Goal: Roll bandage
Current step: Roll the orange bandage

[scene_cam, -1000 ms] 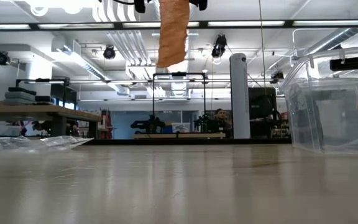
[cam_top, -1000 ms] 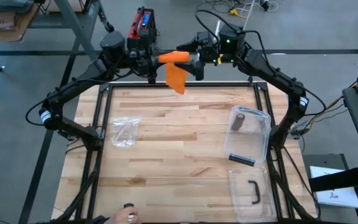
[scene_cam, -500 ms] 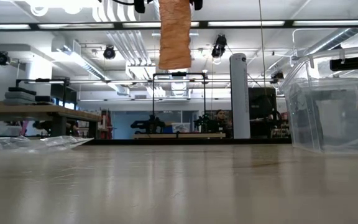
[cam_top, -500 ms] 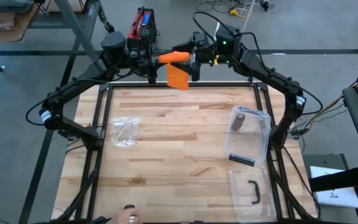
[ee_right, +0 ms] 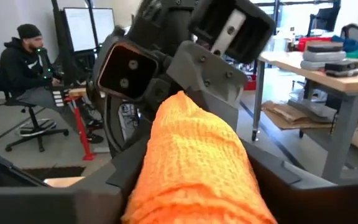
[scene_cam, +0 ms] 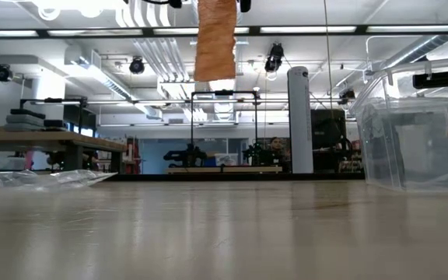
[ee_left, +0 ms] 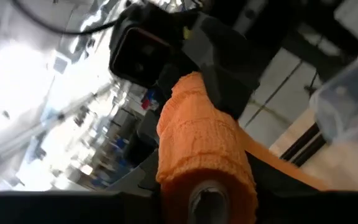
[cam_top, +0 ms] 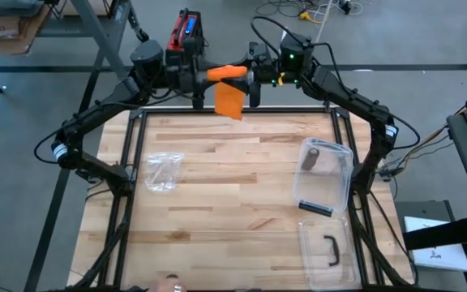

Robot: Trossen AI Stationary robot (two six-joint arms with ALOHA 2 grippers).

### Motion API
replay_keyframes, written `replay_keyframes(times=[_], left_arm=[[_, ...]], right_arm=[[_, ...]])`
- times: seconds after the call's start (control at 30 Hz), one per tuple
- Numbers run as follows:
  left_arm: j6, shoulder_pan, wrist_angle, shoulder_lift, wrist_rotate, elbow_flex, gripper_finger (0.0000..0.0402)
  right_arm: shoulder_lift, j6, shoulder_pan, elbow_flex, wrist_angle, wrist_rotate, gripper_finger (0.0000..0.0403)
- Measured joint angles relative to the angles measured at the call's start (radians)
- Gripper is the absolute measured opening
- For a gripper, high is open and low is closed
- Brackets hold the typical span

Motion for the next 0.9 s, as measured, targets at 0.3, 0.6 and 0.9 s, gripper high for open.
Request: replay_keyframes(times=[0.3,0.6,0.9], left_arm=[[-0.463,0.012,-0.059,-0.009,-0.032,0.001,0.0182],[-0.763,0.079,-0.142,-0.010,0.160,0.024,0.0267],[-1.059,0.117,-0.117,0.022,0.302,0.025,0.0283]], right_arm=[[0.000,-0.123,0.000,0.000,0.012,0.019,0.0134],[0.002,-0.298,-0.001,-0.020,0.003,0.032,0.0120],[0.008,-0.594,0.047,-0.040,0.047,0.089,0.0116]])
